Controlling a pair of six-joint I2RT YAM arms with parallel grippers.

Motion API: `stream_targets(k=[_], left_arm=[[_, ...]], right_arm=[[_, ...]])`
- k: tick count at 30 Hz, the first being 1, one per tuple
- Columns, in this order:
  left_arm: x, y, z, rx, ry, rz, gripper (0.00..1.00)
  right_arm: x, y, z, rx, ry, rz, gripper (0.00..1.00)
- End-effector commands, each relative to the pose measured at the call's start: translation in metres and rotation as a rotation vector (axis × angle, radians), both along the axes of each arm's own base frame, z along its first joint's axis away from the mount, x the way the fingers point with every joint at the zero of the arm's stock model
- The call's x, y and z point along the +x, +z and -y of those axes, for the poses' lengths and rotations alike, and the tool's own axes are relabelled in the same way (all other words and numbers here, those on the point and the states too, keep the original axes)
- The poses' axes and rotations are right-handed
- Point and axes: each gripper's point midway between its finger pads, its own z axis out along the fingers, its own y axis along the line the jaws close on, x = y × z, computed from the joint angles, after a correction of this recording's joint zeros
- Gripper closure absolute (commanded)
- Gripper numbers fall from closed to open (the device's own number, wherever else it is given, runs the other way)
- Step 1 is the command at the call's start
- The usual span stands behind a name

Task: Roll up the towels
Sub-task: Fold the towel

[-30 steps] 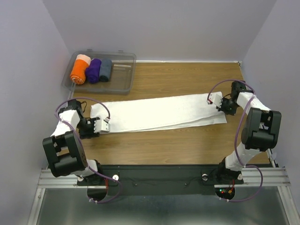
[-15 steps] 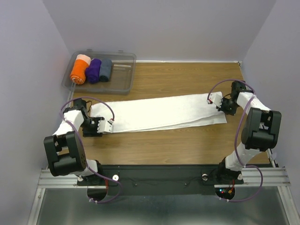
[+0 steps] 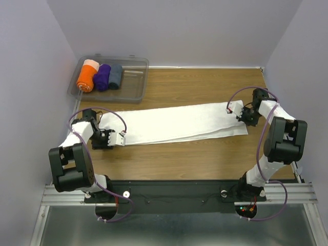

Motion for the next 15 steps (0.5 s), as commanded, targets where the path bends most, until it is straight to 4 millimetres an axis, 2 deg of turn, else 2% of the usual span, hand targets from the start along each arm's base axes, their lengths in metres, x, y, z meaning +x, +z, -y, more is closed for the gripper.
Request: stream_targets(k=[1,2,4,5,11,15], left_arm=[[0.01,0.005,-0.001,-0.002,0.03,0.016,0.51],[0.013,0.005,-0.001,-0.004,0.043,0.02,0.59],[0.017,0.007,-0.003,0.001,0.048,0.03,0.67],[0.018,0.008,-0.003,0.003,0.048,0.032,0.75],[0.028,0.02,-0.004,-0.008,0.067,0.064,1.0],[0.043,0.045,-0.008,-0.029,0.102,0.106,1.0]], right_arm=[[0.017,0.017,0.005,-0.027,-0.009,0.054,0.99],[0.017,0.017,0.005,-0.027,-0.009,0.055,0.99],[0.017,0.017,0.005,-0.027,-0.009,0.054,0.99],[0.017,0.016,0.004,-0.026,-0.009,0.051,0.99],[0.021,0.02,0.007,-0.032,-0.017,0.061,0.99],[0.028,0.028,0.006,-0.02,-0.034,0.084,0.99]])
